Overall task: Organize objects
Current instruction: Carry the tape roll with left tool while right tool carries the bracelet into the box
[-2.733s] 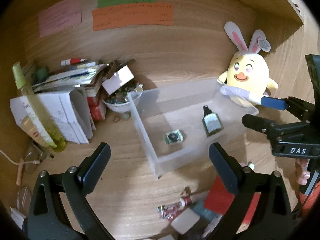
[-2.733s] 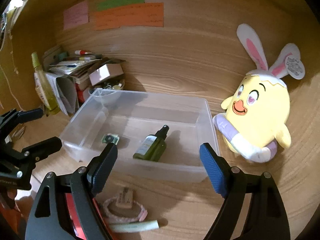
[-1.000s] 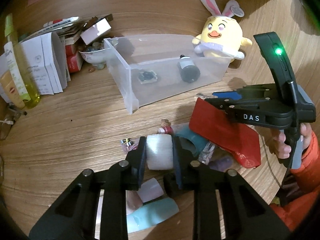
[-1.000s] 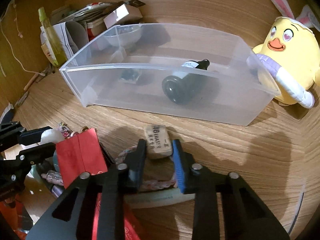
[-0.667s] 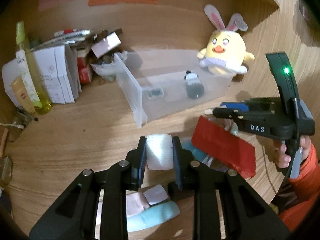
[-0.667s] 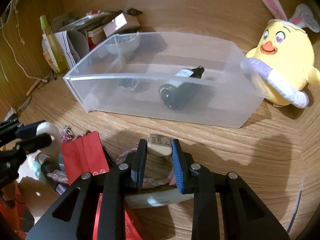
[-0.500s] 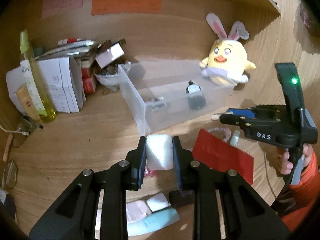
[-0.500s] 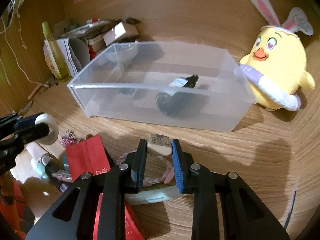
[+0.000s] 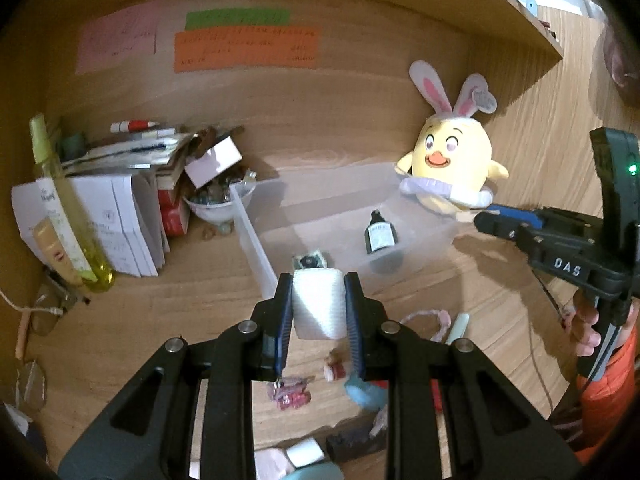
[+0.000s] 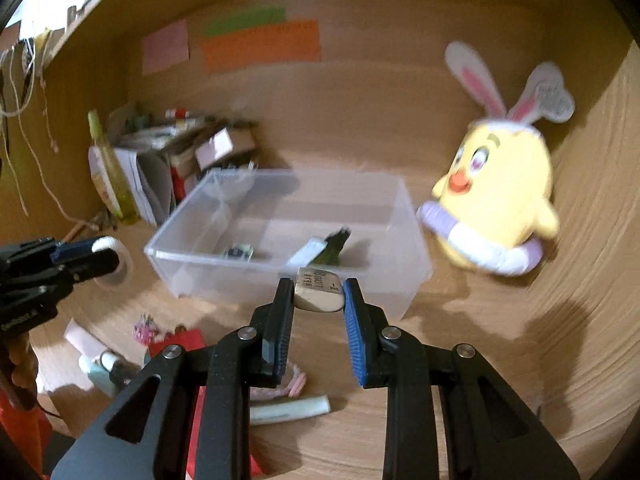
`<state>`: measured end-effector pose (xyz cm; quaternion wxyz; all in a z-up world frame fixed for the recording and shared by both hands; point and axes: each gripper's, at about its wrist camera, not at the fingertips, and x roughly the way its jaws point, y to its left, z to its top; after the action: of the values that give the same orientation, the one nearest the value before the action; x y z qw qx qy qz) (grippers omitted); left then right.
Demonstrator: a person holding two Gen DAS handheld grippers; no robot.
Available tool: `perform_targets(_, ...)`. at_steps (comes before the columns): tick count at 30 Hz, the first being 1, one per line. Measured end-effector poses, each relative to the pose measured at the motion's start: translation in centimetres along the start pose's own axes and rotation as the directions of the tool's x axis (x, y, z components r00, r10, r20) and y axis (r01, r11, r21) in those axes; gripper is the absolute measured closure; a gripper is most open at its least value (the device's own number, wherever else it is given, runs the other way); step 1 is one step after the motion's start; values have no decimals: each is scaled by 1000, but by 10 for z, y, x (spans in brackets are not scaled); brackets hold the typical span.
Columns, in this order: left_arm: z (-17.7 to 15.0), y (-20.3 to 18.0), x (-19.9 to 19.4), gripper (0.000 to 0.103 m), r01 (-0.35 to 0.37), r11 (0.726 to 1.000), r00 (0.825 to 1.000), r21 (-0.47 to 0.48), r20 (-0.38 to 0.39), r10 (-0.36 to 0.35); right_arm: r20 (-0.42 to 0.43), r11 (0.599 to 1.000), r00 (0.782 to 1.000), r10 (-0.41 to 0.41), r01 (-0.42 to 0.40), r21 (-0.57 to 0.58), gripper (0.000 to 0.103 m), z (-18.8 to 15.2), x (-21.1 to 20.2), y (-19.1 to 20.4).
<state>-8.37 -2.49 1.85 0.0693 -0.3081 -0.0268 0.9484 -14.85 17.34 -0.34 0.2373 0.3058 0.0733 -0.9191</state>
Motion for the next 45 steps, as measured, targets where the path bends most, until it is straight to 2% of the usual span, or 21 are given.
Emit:
perform_targets(10,28,-8,4,79,14,1000,999,7,43,-14,81,999,996,-48,48,-2,80,29,-11,-16)
perform_targets(19,44,-10,19,79,16,1000,999,-1,41,-16,98,999,994,-53,53,3,80,42,-4,-26)
perform_targets(24,47,-7,35,79,4,1000,1000,-12,12,-4,73,999,996,-47,46,7,80,44,11,-28)
perform_targets(31,43,1,66,79,-2,999,998,-33,-58,0,-8,999,1000,-22,22,44,80,36,45,-36)
perform_targets(45,32,7,107,79,-3,999,989,-50,-147,-5,-124,998,992,-11,19,66,80,24,92,-41)
